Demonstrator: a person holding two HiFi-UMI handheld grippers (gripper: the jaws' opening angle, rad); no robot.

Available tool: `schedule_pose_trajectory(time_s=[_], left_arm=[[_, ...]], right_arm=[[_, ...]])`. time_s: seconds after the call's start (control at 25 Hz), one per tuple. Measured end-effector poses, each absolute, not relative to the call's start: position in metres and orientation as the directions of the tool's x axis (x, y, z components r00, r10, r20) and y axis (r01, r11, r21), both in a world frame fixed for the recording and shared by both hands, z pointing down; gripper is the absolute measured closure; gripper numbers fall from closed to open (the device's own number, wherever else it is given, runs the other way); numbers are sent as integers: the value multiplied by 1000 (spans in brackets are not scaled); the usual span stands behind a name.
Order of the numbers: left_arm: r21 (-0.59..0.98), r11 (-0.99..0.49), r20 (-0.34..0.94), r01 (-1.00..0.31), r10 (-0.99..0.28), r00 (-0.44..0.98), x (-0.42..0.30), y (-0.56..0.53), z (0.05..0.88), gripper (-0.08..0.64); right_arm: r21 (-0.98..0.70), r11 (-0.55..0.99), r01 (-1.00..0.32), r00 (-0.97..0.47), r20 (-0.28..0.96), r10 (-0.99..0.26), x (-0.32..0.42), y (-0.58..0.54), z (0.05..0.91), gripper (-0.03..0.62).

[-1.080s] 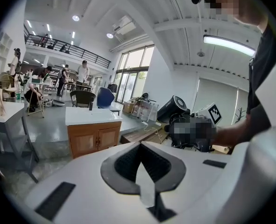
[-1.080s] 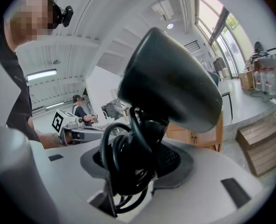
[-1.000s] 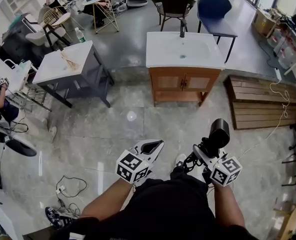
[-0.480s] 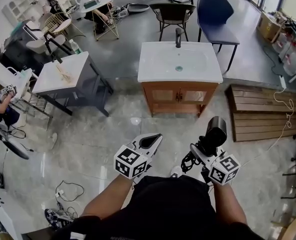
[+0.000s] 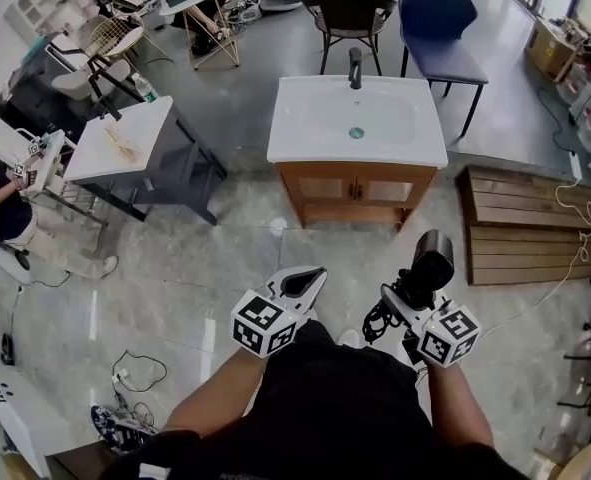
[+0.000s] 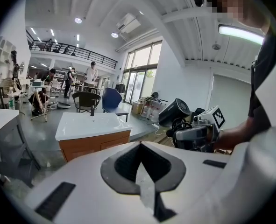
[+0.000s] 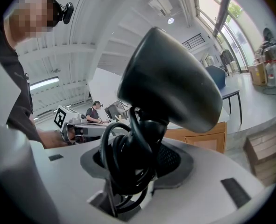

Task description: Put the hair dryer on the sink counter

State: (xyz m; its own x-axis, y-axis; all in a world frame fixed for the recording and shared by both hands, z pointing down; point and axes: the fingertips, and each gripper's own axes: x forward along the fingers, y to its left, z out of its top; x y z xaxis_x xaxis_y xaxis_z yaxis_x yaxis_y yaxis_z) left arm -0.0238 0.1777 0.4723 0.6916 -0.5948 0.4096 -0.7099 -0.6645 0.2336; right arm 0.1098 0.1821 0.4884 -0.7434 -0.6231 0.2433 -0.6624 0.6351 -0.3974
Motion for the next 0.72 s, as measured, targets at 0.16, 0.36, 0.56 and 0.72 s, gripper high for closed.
schedule_pose_trajectory(time_s=[0.16, 0.36, 0.56, 0.72], left_arm=[[233, -670, 418, -705, -585, 695, -17, 163, 476, 560], [232, -705, 421, -670, -549, 723, -1, 134, 479, 560], [209, -735, 417, -645, -529, 739, 1, 94, 472, 560], [209, -742, 404, -637, -528, 747, -1, 53, 471, 560]], right_arm=[[-410, 625, -664, -740, 240, -629, 114, 171, 493, 383], [-400, 610, -684, -722, 252, -645, 123, 148, 498, 383], [-399, 584, -707, -696, 247, -674, 129, 114, 494, 383], [-392, 575, -718, -686, 258, -680, 127, 81, 496, 383]])
